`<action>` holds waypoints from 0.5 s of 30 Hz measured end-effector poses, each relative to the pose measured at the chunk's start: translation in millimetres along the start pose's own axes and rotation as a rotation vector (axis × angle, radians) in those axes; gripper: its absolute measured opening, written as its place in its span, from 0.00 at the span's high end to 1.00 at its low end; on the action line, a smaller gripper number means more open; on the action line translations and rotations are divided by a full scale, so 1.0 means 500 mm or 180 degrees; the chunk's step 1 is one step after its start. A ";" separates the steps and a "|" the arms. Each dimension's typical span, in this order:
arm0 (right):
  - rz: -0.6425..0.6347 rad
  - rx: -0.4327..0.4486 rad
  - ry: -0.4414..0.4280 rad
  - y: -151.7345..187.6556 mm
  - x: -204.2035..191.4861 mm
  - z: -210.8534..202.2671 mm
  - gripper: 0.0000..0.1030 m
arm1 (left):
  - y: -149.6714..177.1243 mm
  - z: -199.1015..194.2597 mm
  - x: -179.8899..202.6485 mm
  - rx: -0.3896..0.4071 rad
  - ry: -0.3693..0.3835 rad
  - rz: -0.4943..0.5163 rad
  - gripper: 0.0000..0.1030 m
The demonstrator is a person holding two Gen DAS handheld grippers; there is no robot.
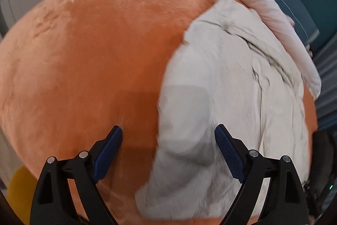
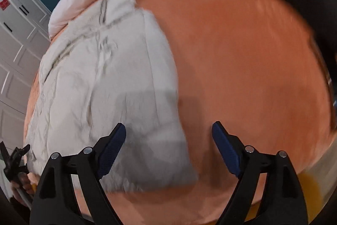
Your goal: Fold large clothes
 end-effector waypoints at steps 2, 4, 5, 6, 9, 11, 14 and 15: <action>0.0022 -0.0003 -0.0082 0.005 -0.015 0.006 0.45 | 0.011 0.005 0.028 -0.0065 0.0032 0.0116 0.33; -0.0004 -0.0065 -0.0178 0.003 -0.042 0.002 0.80 | 0.014 0.004 0.056 -0.0177 0.0079 0.0243 0.63; -0.0079 -0.0030 -0.0185 0.001 -0.059 -0.014 0.84 | 0.013 -0.003 0.061 -0.0159 0.0030 0.0293 0.75; -0.0151 0.0016 -0.0169 0.005 -0.071 -0.035 0.87 | 0.015 -0.024 0.070 -0.0109 0.0007 0.0392 0.88; -0.0373 0.0125 -0.0214 0.024 -0.102 -0.114 0.89 | 0.036 -0.087 0.075 -0.0039 0.0076 0.0602 0.92; -0.0543 0.0057 -0.0178 0.055 -0.105 -0.152 0.90 | 0.069 -0.137 0.065 -0.0035 0.0054 0.0779 0.92; -0.0907 -0.0195 0.0107 0.146 -0.096 -0.181 0.90 | 0.146 -0.185 0.034 -0.0170 -0.0041 0.0935 0.93; -0.0983 -0.0291 0.0185 0.183 -0.081 -0.186 0.90 | 0.180 -0.193 0.018 -0.0261 -0.0062 0.0956 0.93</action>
Point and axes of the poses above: each gripper's, at about its wrist camera, not at the fingertips, and z roughly the way its jaws point, x to its right, y to its underside, the point moved 6 cm from there along z, roughly the way its jaws point, and after that the axes turned 10 degrees about -x, right-handed, at the moved point
